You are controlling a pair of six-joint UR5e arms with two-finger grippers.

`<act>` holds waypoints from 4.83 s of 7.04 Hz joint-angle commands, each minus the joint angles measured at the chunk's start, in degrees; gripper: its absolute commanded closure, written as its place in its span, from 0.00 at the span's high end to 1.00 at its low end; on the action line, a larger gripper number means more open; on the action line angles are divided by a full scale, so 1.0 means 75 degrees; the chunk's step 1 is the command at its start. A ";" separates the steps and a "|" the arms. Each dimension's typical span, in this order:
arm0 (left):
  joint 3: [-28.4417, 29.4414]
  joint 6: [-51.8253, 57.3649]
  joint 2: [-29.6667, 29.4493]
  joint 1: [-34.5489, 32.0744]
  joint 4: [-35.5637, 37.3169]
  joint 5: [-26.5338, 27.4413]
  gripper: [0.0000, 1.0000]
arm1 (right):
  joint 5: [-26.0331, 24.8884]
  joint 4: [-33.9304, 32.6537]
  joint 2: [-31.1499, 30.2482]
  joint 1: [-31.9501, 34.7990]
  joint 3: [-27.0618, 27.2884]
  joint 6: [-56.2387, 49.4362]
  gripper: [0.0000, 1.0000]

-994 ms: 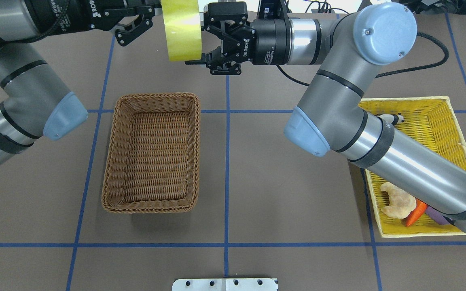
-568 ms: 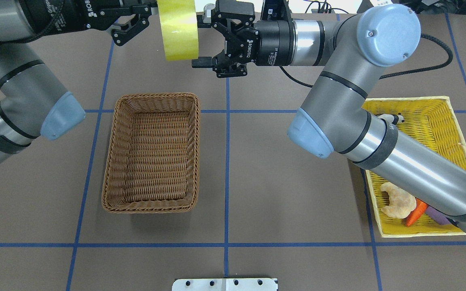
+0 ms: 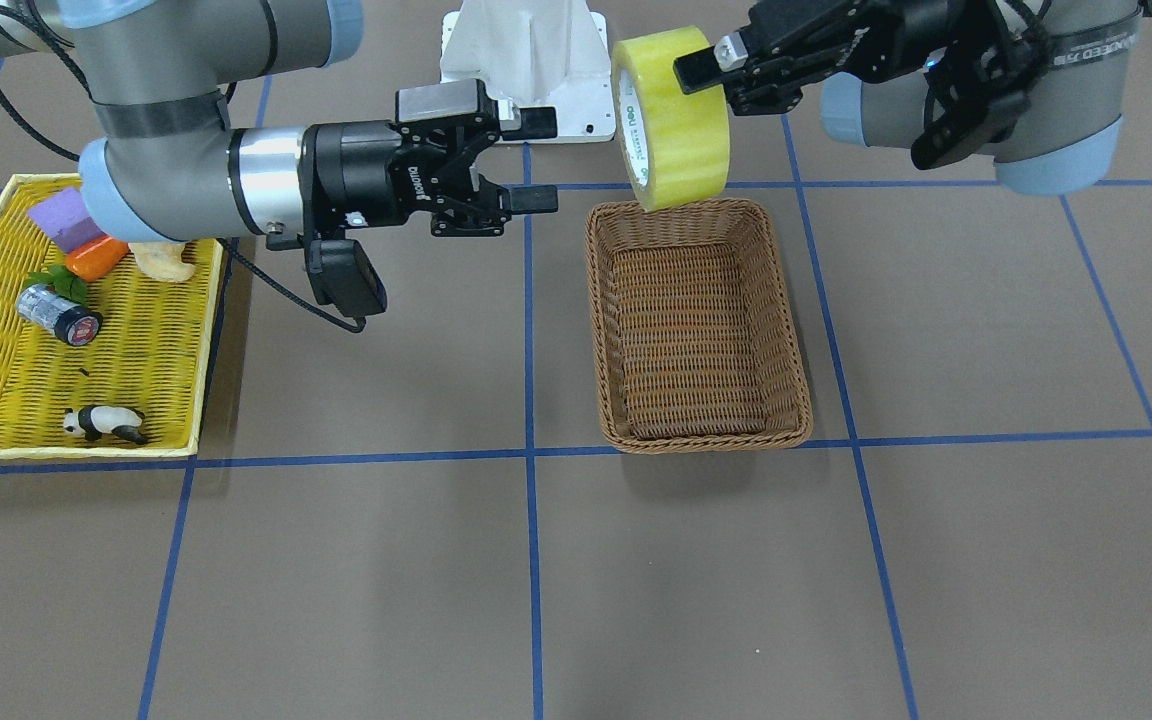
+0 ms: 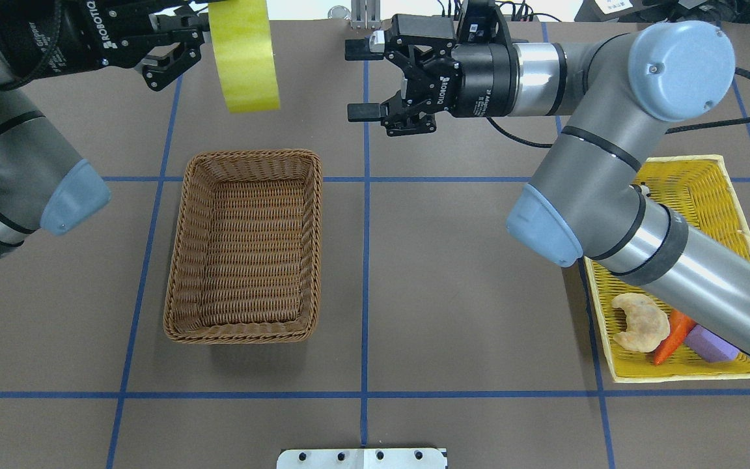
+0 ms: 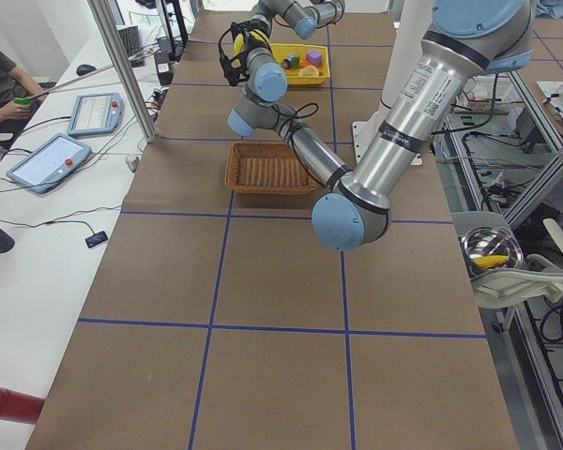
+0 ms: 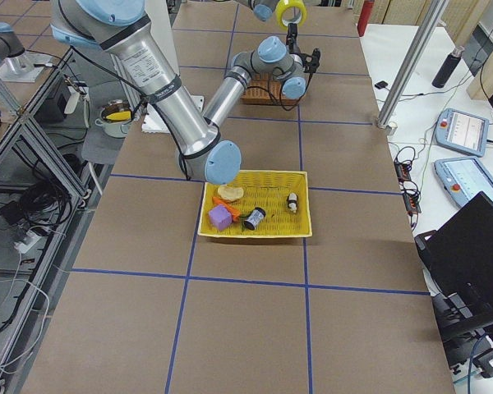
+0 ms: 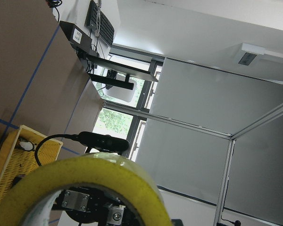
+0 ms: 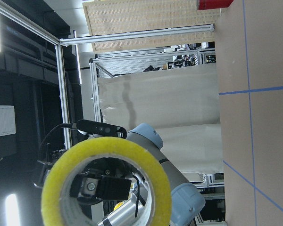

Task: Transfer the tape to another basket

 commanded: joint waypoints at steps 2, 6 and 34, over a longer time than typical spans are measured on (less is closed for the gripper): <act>-0.0229 0.1391 0.1052 -0.0299 0.0536 -0.0463 0.00 | -0.1297 -0.0011 -0.0502 0.0900 0.0173 -0.0387 0.98; -0.1786 0.4824 0.2238 -0.0419 0.4409 -0.0723 0.00 | -0.2318 -0.0827 -0.0926 0.1663 0.0150 -0.1583 0.97; -0.0124 0.6212 -0.0538 0.2968 1.2071 0.1878 0.98 | -0.4259 0.0977 -0.0552 0.2038 -0.0599 0.4117 0.99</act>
